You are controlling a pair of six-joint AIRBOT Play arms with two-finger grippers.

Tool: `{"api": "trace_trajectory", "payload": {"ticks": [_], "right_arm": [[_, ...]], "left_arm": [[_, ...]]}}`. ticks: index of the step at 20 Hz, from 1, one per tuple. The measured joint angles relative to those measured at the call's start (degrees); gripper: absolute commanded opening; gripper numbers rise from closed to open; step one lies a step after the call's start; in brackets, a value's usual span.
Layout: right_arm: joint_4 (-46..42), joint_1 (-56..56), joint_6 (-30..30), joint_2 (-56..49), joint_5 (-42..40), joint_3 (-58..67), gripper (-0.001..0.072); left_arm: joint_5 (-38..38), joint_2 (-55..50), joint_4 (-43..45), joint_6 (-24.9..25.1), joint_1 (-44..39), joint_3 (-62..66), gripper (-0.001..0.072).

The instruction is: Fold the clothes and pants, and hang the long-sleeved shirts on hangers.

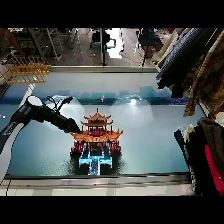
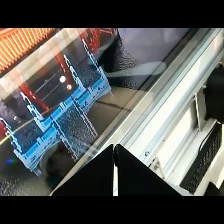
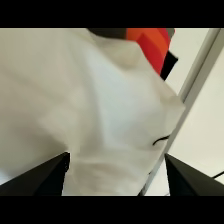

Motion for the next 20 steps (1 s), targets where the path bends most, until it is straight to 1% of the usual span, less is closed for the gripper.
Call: {"api": "trace_trajectory", "payload": {"ticks": [1, 2, 3, 5, 6, 8, 10, 13, 14, 15, 18, 19, 20], "right_arm": [[1.6, 1.0, -0.4, 0.0, -0.7, 2.6, 0.0692], [5.6, 2.4, -0.8, 0.0, -2.0, 5.3, 0.0692], [11.1, 3.9, -0.8, 0.0, -3.4, 7.5, 0.0692], [25.0, 8.9, -1.2, 0.0, -8.6, 10.7, 0.0692], [31.9, 12.8, -1.4, -0.2, -11.5, 11.6, 0.0692], [39.6, 22.9, -2.4, -0.9, -15.4, 12.6, 0.0692], [41.4, 35.5, -3.4, -2.0, -17.6, 12.4, 0.0691], [36.2, 55.1, -4.3, -4.6, -20.2, 10.4, 0.0688], [33.8, 61.3, -4.4, -5.8, -21.4, 9.6, 0.0647], [31.5, 66.4, -4.7, -7.0, -22.8, 9.0, 0.0513], [26.0, 78.7, -4.8, -11.0, -29.1, 8.0, 0.0058], [24.9, 81.2, -4.8, -12.1, -31.8, 7.8, 0.0015], [24.0, 83.4, -4.9, -13.0, -35.1, 7.7, 0.0015]], "left_arm": [[-0.2, -0.1, 0.0, -0.1, 0.2, 0.0, 0.0006], [-0.5, -0.1, 0.0, -0.1, 0.4, 0.1, 0.0006], [-0.5, 0.0, 0.2, -0.2, 0.9, 0.4, 0.0006], [-0.7, 1.2, 2.8, -1.7, 2.2, 1.5, 0.0006], [-0.7, 2.4, 5.8, -3.2, 3.1, 2.3, 0.0006], [0.0, 6.3, 14.5, -6.9, 5.1, 3.5, 0.0007], [1.1, 11.3, 24.4, -10.2, 7.5, 4.2, 0.0007], [3.0, 18.5, 35.7, -13.5, 11.8, 4.6, 0.0007], [3.7, 20.4, 37.9, -14.0, 13.1, 4.7, 0.0007], [4.6, 22.1, 39.8, -14.5, 14.4, 4.7, 0.0007], [6.4, 25.7, 42.7, -15.2, 16.7, 4.8, 0.0007], [6.8, 26.4, 43.1, -15.4, 17.1, 4.8, 0.0007], [7.1, 26.9, 43.5, -15.4, 17.3, 4.8, 0.0007]]}}
